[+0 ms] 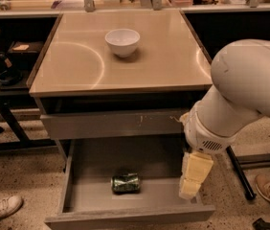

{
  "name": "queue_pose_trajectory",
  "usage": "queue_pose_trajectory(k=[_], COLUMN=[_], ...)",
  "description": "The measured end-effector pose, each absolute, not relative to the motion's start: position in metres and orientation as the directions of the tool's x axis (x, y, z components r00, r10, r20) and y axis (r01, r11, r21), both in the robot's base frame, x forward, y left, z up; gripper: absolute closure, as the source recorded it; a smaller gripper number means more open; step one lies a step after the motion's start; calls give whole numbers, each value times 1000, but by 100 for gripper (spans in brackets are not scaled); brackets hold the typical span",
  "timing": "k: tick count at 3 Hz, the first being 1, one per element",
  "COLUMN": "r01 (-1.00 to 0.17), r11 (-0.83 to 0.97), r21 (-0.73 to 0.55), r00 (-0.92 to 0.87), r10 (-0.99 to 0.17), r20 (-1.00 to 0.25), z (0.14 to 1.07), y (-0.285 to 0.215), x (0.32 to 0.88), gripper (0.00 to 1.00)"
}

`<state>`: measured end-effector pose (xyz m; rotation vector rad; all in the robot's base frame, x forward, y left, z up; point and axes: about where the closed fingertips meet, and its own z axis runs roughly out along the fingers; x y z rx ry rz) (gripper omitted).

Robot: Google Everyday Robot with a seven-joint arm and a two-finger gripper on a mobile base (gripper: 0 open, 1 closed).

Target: Pick green can from middle drawer and place on counter

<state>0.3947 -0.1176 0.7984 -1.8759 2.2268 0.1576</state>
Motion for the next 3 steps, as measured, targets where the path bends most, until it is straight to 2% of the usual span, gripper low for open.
queue_pose_trajectory(k=[1, 3], r01=[-986, -995], r11=[155, 66], r21=[-63, -70], r00=[-134, -40], r10=[-955, -944], r20=[-263, -327], z=[783, 678], y=[-106, -37], x=[398, 444], gripper=[0, 0])
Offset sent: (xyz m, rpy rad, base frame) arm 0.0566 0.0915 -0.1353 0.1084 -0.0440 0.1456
